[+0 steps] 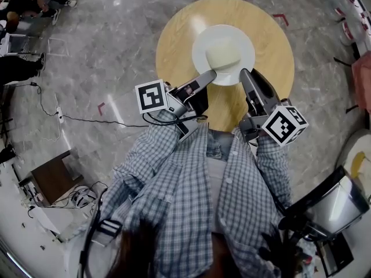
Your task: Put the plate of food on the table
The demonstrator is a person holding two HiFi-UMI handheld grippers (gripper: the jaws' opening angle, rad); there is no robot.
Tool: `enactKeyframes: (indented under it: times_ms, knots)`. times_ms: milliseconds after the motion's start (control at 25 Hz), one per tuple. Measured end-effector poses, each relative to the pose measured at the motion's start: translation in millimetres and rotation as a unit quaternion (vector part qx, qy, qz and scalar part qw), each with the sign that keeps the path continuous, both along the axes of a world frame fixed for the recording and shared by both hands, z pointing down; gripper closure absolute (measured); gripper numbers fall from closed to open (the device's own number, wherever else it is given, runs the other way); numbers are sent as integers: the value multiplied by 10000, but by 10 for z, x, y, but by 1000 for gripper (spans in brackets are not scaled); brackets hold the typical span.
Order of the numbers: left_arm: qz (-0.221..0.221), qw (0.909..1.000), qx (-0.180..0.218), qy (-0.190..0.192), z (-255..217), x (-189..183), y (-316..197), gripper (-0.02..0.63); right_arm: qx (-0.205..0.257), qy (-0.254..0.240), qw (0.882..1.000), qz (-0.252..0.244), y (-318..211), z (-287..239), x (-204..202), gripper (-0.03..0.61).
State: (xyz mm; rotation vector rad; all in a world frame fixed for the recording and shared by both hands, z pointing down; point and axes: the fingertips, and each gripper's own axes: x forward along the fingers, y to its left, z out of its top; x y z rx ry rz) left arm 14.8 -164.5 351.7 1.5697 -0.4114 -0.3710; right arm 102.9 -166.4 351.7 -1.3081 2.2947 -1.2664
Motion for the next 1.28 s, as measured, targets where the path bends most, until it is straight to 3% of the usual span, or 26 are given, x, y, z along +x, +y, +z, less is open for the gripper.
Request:
enactKeyframes:
  times_ms: [240,760,1280]
  knots:
    - [66,9999,-129,-49,84,43,-10,592,-161,-143,9997,132,-26,55,36,503]
    - [204,9990,-299,-251,383,124,-22,594,-469,292,9984,148,-7,389,88,503]
    - [369,9953,-504,-734,882,76,58,594,-911,347,9951,154,85,877,73,503]
